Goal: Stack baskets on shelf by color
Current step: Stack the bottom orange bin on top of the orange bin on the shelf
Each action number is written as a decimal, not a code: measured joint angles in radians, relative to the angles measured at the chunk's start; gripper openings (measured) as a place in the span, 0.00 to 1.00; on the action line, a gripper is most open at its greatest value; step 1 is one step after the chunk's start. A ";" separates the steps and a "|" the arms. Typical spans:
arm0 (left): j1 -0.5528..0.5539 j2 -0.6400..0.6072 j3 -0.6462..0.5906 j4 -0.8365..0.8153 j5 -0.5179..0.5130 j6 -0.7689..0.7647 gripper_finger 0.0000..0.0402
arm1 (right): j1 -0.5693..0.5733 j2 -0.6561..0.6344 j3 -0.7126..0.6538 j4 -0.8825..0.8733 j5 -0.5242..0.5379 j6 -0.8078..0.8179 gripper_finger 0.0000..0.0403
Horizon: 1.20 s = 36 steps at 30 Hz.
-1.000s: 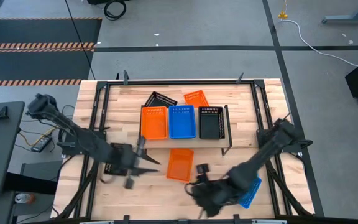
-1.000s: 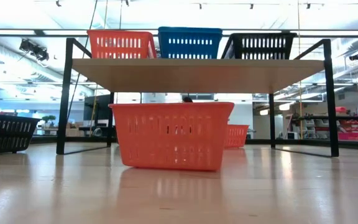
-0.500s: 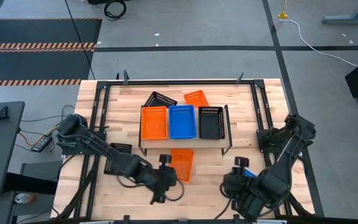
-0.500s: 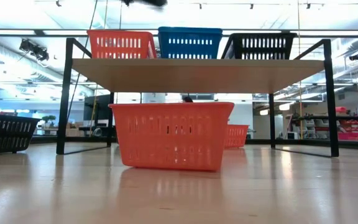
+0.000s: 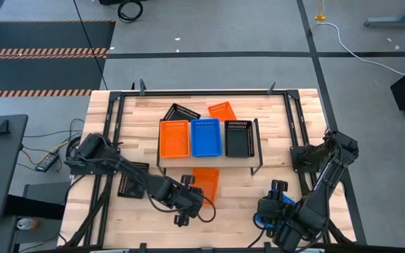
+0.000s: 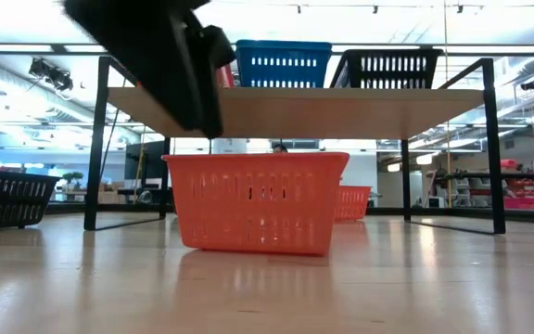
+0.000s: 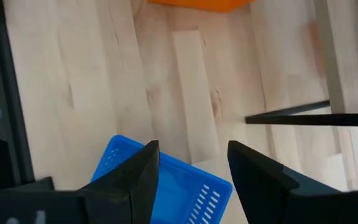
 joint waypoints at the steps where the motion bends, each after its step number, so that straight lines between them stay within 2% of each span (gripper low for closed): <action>1: -0.002 0.000 -0.001 -0.002 0.008 -0.001 0.45 | 0.000 0.000 -0.003 0.000 -0.001 0.000 0.49; 6: -0.002 0.053 -0.009 0.013 0.040 -0.012 0.54 | -0.005 0.000 -0.006 -0.005 -0.001 -0.004 0.49; 11: 0.001 0.130 -0.009 0.054 0.007 0.017 0.54 | -0.010 0.000 -0.006 -0.005 -0.001 -0.006 0.49; 15: 0.004 0.148 -0.009 0.056 -0.021 0.000 0.44 | -0.010 0.000 -0.006 -0.007 -0.001 -0.007 0.49; 22: -0.009 0.109 -0.008 0.062 0.014 -0.021 0.05 | -0.010 0.000 -0.006 -0.015 0.006 -0.011 0.49; 27: -0.037 0.057 -0.007 0.063 0.035 -0.046 0.03 | -0.010 0.000 -0.006 -0.019 0.007 -0.011 0.49; 36: -0.099 -0.125 -0.007 0.046 0.045 -0.086 0.01 | -0.010 0.000 -0.006 -0.028 0.007 -0.011 0.49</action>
